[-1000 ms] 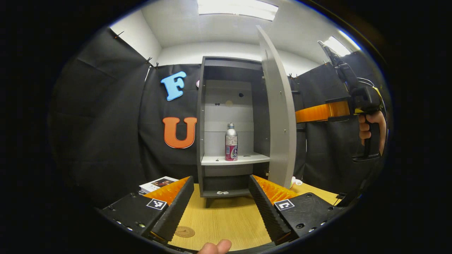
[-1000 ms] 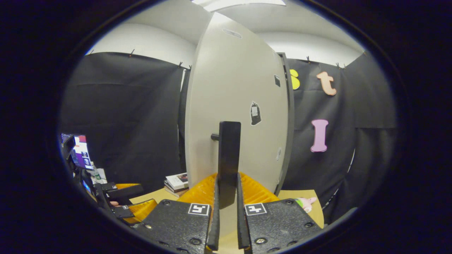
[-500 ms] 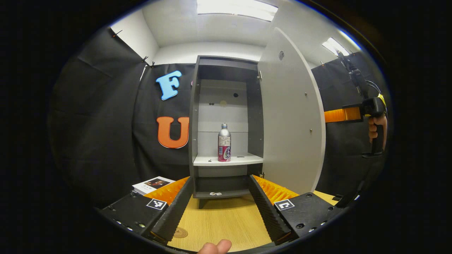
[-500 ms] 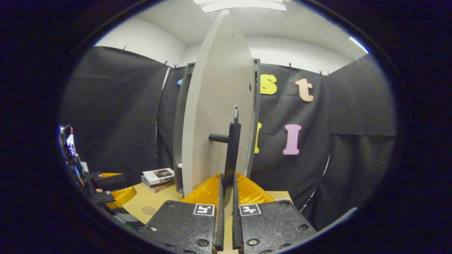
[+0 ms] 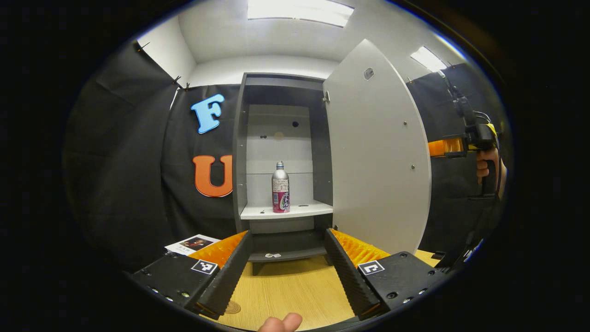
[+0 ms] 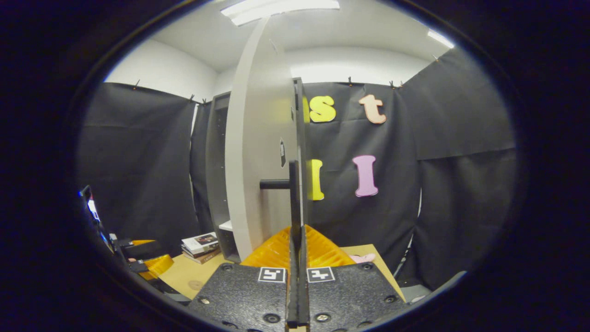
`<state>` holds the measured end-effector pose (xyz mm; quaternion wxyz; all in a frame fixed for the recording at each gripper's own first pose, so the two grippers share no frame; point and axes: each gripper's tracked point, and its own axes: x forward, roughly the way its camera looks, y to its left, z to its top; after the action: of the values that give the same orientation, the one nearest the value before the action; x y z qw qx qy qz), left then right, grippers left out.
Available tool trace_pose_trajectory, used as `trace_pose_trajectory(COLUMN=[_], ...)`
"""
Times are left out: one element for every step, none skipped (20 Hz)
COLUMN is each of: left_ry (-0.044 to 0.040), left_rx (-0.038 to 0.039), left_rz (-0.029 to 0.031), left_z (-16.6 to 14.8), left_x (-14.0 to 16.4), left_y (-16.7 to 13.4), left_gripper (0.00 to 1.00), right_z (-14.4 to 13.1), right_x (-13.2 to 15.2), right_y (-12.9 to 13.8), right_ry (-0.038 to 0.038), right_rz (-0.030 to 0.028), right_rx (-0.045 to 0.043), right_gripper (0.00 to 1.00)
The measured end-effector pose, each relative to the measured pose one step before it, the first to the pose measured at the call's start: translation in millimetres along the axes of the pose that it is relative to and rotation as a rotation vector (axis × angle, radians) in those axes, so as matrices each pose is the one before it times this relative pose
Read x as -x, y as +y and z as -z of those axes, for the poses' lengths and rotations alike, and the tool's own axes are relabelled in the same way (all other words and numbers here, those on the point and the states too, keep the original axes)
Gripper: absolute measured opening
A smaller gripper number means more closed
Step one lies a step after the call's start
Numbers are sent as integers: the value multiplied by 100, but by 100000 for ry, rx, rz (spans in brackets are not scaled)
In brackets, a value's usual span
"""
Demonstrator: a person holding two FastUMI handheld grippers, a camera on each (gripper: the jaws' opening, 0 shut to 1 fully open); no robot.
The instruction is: Open the cabinet door with the right hand, grasp the bottle in the cabinet with the left hand and place it on the coaster, then close the cabinet door with the right hand.
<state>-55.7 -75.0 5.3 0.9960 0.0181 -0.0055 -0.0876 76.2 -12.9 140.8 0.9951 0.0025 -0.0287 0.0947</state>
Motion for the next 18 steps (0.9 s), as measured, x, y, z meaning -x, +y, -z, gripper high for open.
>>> trace_pose_trajectory(left_ry=[105,-247,-237,-98,43,12,171,86,-89,-279,-147,-16,-84,90,125,82,-262,-287], left_rx=[53,66,100,28,-39,83,368,450,198,52,119,232,212,181,236,127,-51,-124], left_rz=[-22,-173,-155,-93,-385,-552,-356,-12,-175,-435,-334,-5,1,15,-106,-152,-465,-689], left_z=[1,-106,-112,43,77,46,101,132,26,-64,15,109,75,73,108,60,-52,-24], left_x=[1,30,36,42,58,69,2,-39,8,37,-40,-17,-19,-34,-70,-58,0,-29], left_y=[-22,36,7,-1,179,221,162,40,144,213,199,21,99,120,110,125,224,304], left_gripper=[95,95,95,95,95,95,95,95,95,95,95,95,95,95,95,95,95,95], right_z=[39,101,-13,-8,-15,57,73,124,191,411,481,420,452,610,474,487,255,510], right_x=[58,160,247,343,532,493,522,621,825,804,891,818,666,472,181,267,-97,-388], right_y=[-258,-358,-73,155,225,123,-253,-484,-312,102,332,539,870,983,993,923,875,1242], right_ry=[45,56,-31,-65,-228,-214,-369,-109,-266,464,834,911,953,1464,794,-990,-1226,-224], right_rz=[1298,1581,1162,501,-185,326,2121,2841,2760,1508,883,69,-1016,-1543,-1436,-1601,-1060,-1983], right_rx=[1124,1145,257,-180,-610,-663,184,154,-25,17,-253,-525,-780,-135,264,532,41,-435], right_gripper=[4,4,4,4,4,2,4,4,4,4,4,4,4,4,4,4,4,4])
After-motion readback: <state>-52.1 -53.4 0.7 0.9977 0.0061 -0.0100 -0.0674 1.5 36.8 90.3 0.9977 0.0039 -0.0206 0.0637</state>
